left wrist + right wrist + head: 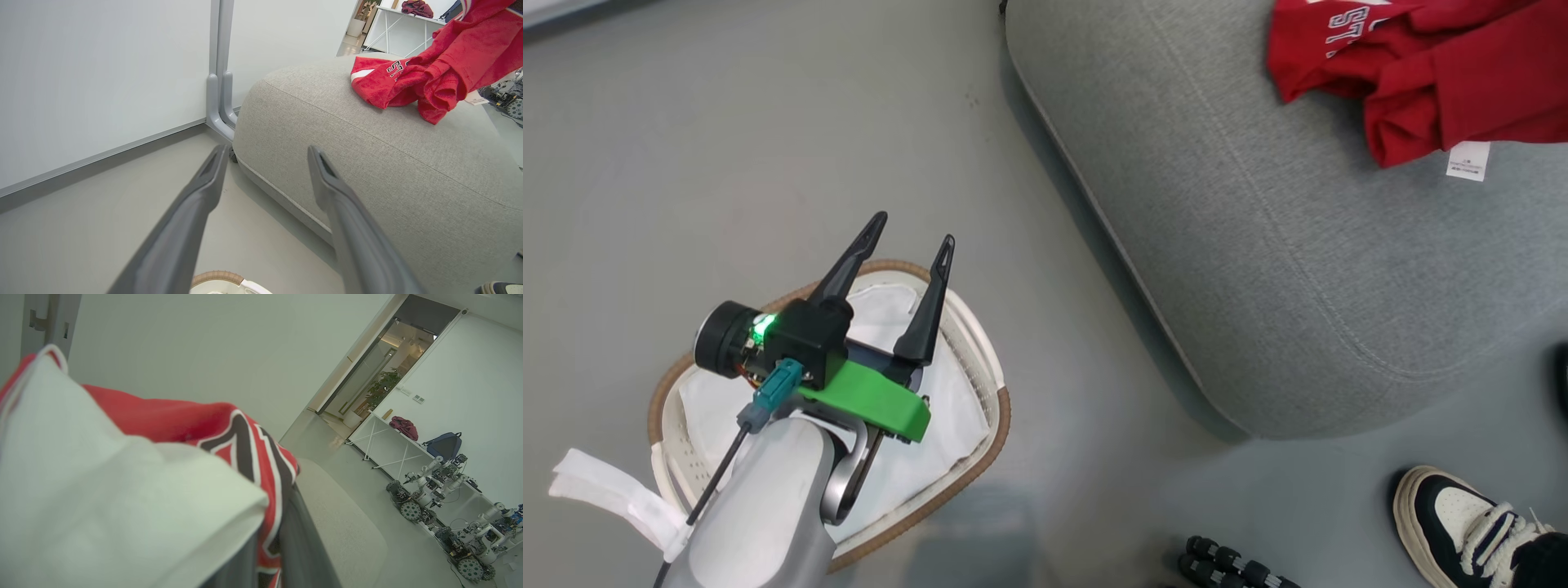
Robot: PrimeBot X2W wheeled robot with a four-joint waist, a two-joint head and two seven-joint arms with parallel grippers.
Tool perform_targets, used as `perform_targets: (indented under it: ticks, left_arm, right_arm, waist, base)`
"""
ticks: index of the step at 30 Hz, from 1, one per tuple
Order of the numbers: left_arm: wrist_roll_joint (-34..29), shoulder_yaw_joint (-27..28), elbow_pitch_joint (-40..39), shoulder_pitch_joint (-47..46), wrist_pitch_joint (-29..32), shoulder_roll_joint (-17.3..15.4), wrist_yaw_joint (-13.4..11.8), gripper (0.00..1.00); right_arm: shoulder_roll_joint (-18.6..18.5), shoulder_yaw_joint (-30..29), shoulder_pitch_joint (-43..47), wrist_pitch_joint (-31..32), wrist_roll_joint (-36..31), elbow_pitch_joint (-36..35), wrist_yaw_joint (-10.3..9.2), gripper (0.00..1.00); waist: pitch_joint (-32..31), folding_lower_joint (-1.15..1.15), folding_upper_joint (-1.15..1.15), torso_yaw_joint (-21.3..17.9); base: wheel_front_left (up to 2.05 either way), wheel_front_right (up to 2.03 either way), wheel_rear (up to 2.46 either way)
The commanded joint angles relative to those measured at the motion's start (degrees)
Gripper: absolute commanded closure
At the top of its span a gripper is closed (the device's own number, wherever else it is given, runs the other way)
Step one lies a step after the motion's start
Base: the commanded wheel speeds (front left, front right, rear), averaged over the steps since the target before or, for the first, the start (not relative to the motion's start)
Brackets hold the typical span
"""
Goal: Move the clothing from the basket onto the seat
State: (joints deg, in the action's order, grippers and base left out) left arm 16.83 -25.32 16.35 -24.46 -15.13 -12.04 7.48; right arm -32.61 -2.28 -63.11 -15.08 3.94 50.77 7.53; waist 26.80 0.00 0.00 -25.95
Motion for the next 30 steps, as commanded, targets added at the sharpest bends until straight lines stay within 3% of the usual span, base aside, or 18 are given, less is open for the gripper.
perform_targets:
  ticks: [1, 6, 7, 8, 9, 17, 30]
  left_arm:
    - [-0.47, 0.02, -0.34, -1.14, -0.02, -0.59, 0.00, 0.00]
    - [-0.17, 0.17, -0.29, -2.51, -0.02, -1.02, 0.00, 0.00]
    - [-0.11, 0.35, -0.21, -2.70, -0.03, -0.98, 0.00, 0.00]
    - [-0.11, 0.38, -0.16, -2.81, -0.02, -0.96, 0.00, 0.00]
    - [-0.09, 0.56, -0.09, -2.97, -0.03, -0.93, 0.00, 0.00]
    - [0.49, 2.64, -0.27, -3.06, -0.03, 0.15, 0.01, 0.00]
    - [-0.01, 9.43, 1.30, 2.96, -0.02, 3.05, 0.01, 0.00]
  right_arm:
    - [0.93, -1.21, 0.09, -0.12, -0.82, 0.61, -0.08, 1.00]
    - [4.51, -4.59, 2.46, -0.12, -2.68, 0.58, -0.08, 1.00]
    - [5.34, -5.29, 3.10, -0.12, -3.11, 0.51, -0.08, 0.82]
    - [6.01, -6.00, 3.67, -0.12, -3.42, 0.79, -0.08, 0.57]
    - [7.00, -6.72, 4.37, -0.12, -3.72, 0.78, -0.08, 0.00]
    - [12.09, -13.71, 13.82, -0.12, -6.09, -4.34, -0.08, 0.00]
    - [19.52, -9.75, 33.16, -0.12, -1.90, -20.81, -0.08, 0.00]
  waist:
    - [3.18, 0.00, 0.00, 2.62]
    - [5.09, 0.00, 0.00, 4.00]
    - [5.39, 0.00, 0.00, 4.24]
    - [5.59, 0.00, 0.00, 4.45]
    - [5.74, 0.00, 0.00, 4.67]
    - [4.71, 0.00, 0.00, 6.21]
    - [-2.60, 0.00, 0.00, 9.75]
  base:
    - [0.00, 0.00, 0.00]
    - [0.00, 0.00, 0.00]
    - [0.00, 0.00, 0.00]
    - [0.00, 0.00, 0.00]
    - [0.00, 0.00, 0.00]
    - [0.00, 0.00, 0.00]
    - [0.00, 0.00, 0.00]
